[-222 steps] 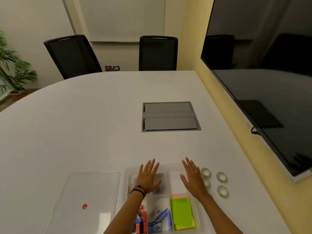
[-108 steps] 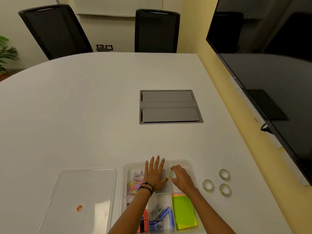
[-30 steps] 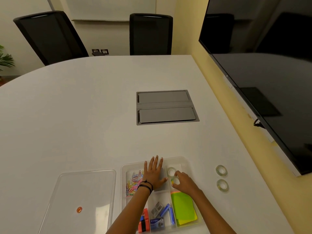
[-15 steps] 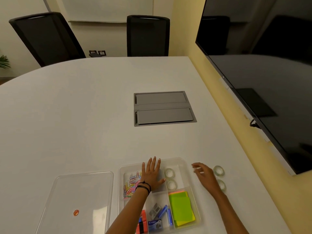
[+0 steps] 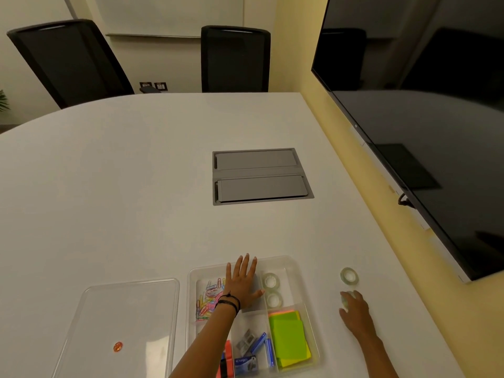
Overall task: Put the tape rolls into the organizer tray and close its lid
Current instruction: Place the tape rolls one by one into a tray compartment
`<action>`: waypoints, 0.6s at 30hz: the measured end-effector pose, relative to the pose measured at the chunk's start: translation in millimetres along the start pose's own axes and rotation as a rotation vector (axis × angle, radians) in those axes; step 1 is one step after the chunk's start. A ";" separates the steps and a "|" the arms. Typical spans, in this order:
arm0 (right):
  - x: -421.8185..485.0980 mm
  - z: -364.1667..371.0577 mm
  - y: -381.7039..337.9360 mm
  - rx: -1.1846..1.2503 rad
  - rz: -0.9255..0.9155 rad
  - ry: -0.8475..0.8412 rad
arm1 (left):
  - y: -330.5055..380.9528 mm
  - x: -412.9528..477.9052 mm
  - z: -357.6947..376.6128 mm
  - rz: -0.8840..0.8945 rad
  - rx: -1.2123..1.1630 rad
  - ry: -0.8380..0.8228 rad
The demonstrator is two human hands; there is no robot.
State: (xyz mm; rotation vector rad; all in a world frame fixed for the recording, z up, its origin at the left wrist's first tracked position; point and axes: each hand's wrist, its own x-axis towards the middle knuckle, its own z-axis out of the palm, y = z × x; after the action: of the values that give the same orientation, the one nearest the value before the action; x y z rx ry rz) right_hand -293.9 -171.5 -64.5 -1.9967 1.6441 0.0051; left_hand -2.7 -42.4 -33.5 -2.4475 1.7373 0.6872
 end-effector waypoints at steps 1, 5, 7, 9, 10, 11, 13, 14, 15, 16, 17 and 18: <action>-3.4 0.1 -1.9 0.002 0.001 0.022 | -0.1 0.1 0.4 0.001 -0.001 0.000; -12.7 2.8 -8.3 -0.031 -0.011 0.065 | -0.5 -1.0 0.6 0.013 -0.014 0.018; -13.8 6.0 -7.9 -0.102 -0.001 0.077 | 0.8 -2.1 0.6 0.019 -0.007 0.024; -13.1 8.1 -7.8 -0.153 0.027 0.094 | 1.9 -2.1 -1.4 0.018 0.004 0.017; -13.0 8.7 -7.8 -0.165 0.041 0.100 | 1.4 -1.9 -1.8 0.013 0.003 0.007; -12.7 8.9 -7.8 -0.173 0.050 0.101 | 0.7 -1.2 -1.0 0.010 0.002 0.015; -12.8 8.2 -10.1 -0.181 0.055 0.083 | -0.7 -2.7 -2.8 0.003 0.004 0.094; -13.3 7.1 -13.2 -0.157 0.062 0.065 | -2.0 -1.4 -0.3 -0.009 -0.033 0.098; -13.7 5.6 -17.6 -0.107 0.070 0.051 | -3.2 1.2 3.9 -0.015 -0.057 0.127; -13.3 3.6 -23.5 -0.046 0.073 0.040 | -5.1 5.1 9.5 -0.021 -0.094 0.153; -12.3 1.5 -30.5 0.017 0.068 0.035 | -6.7 8.4 14.2 -0.016 -0.127 0.183; -11.0 -1.4 -38.8 0.086 0.056 0.031 | -6.8 9.2 14.5 -0.012 -0.163 0.205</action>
State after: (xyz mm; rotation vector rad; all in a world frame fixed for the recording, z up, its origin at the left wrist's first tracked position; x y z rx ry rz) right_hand -261.9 -158.1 -43.9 -1.8953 1.6905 -0.0749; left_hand 1.3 -43.7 -51.5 -2.7226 1.7996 0.6181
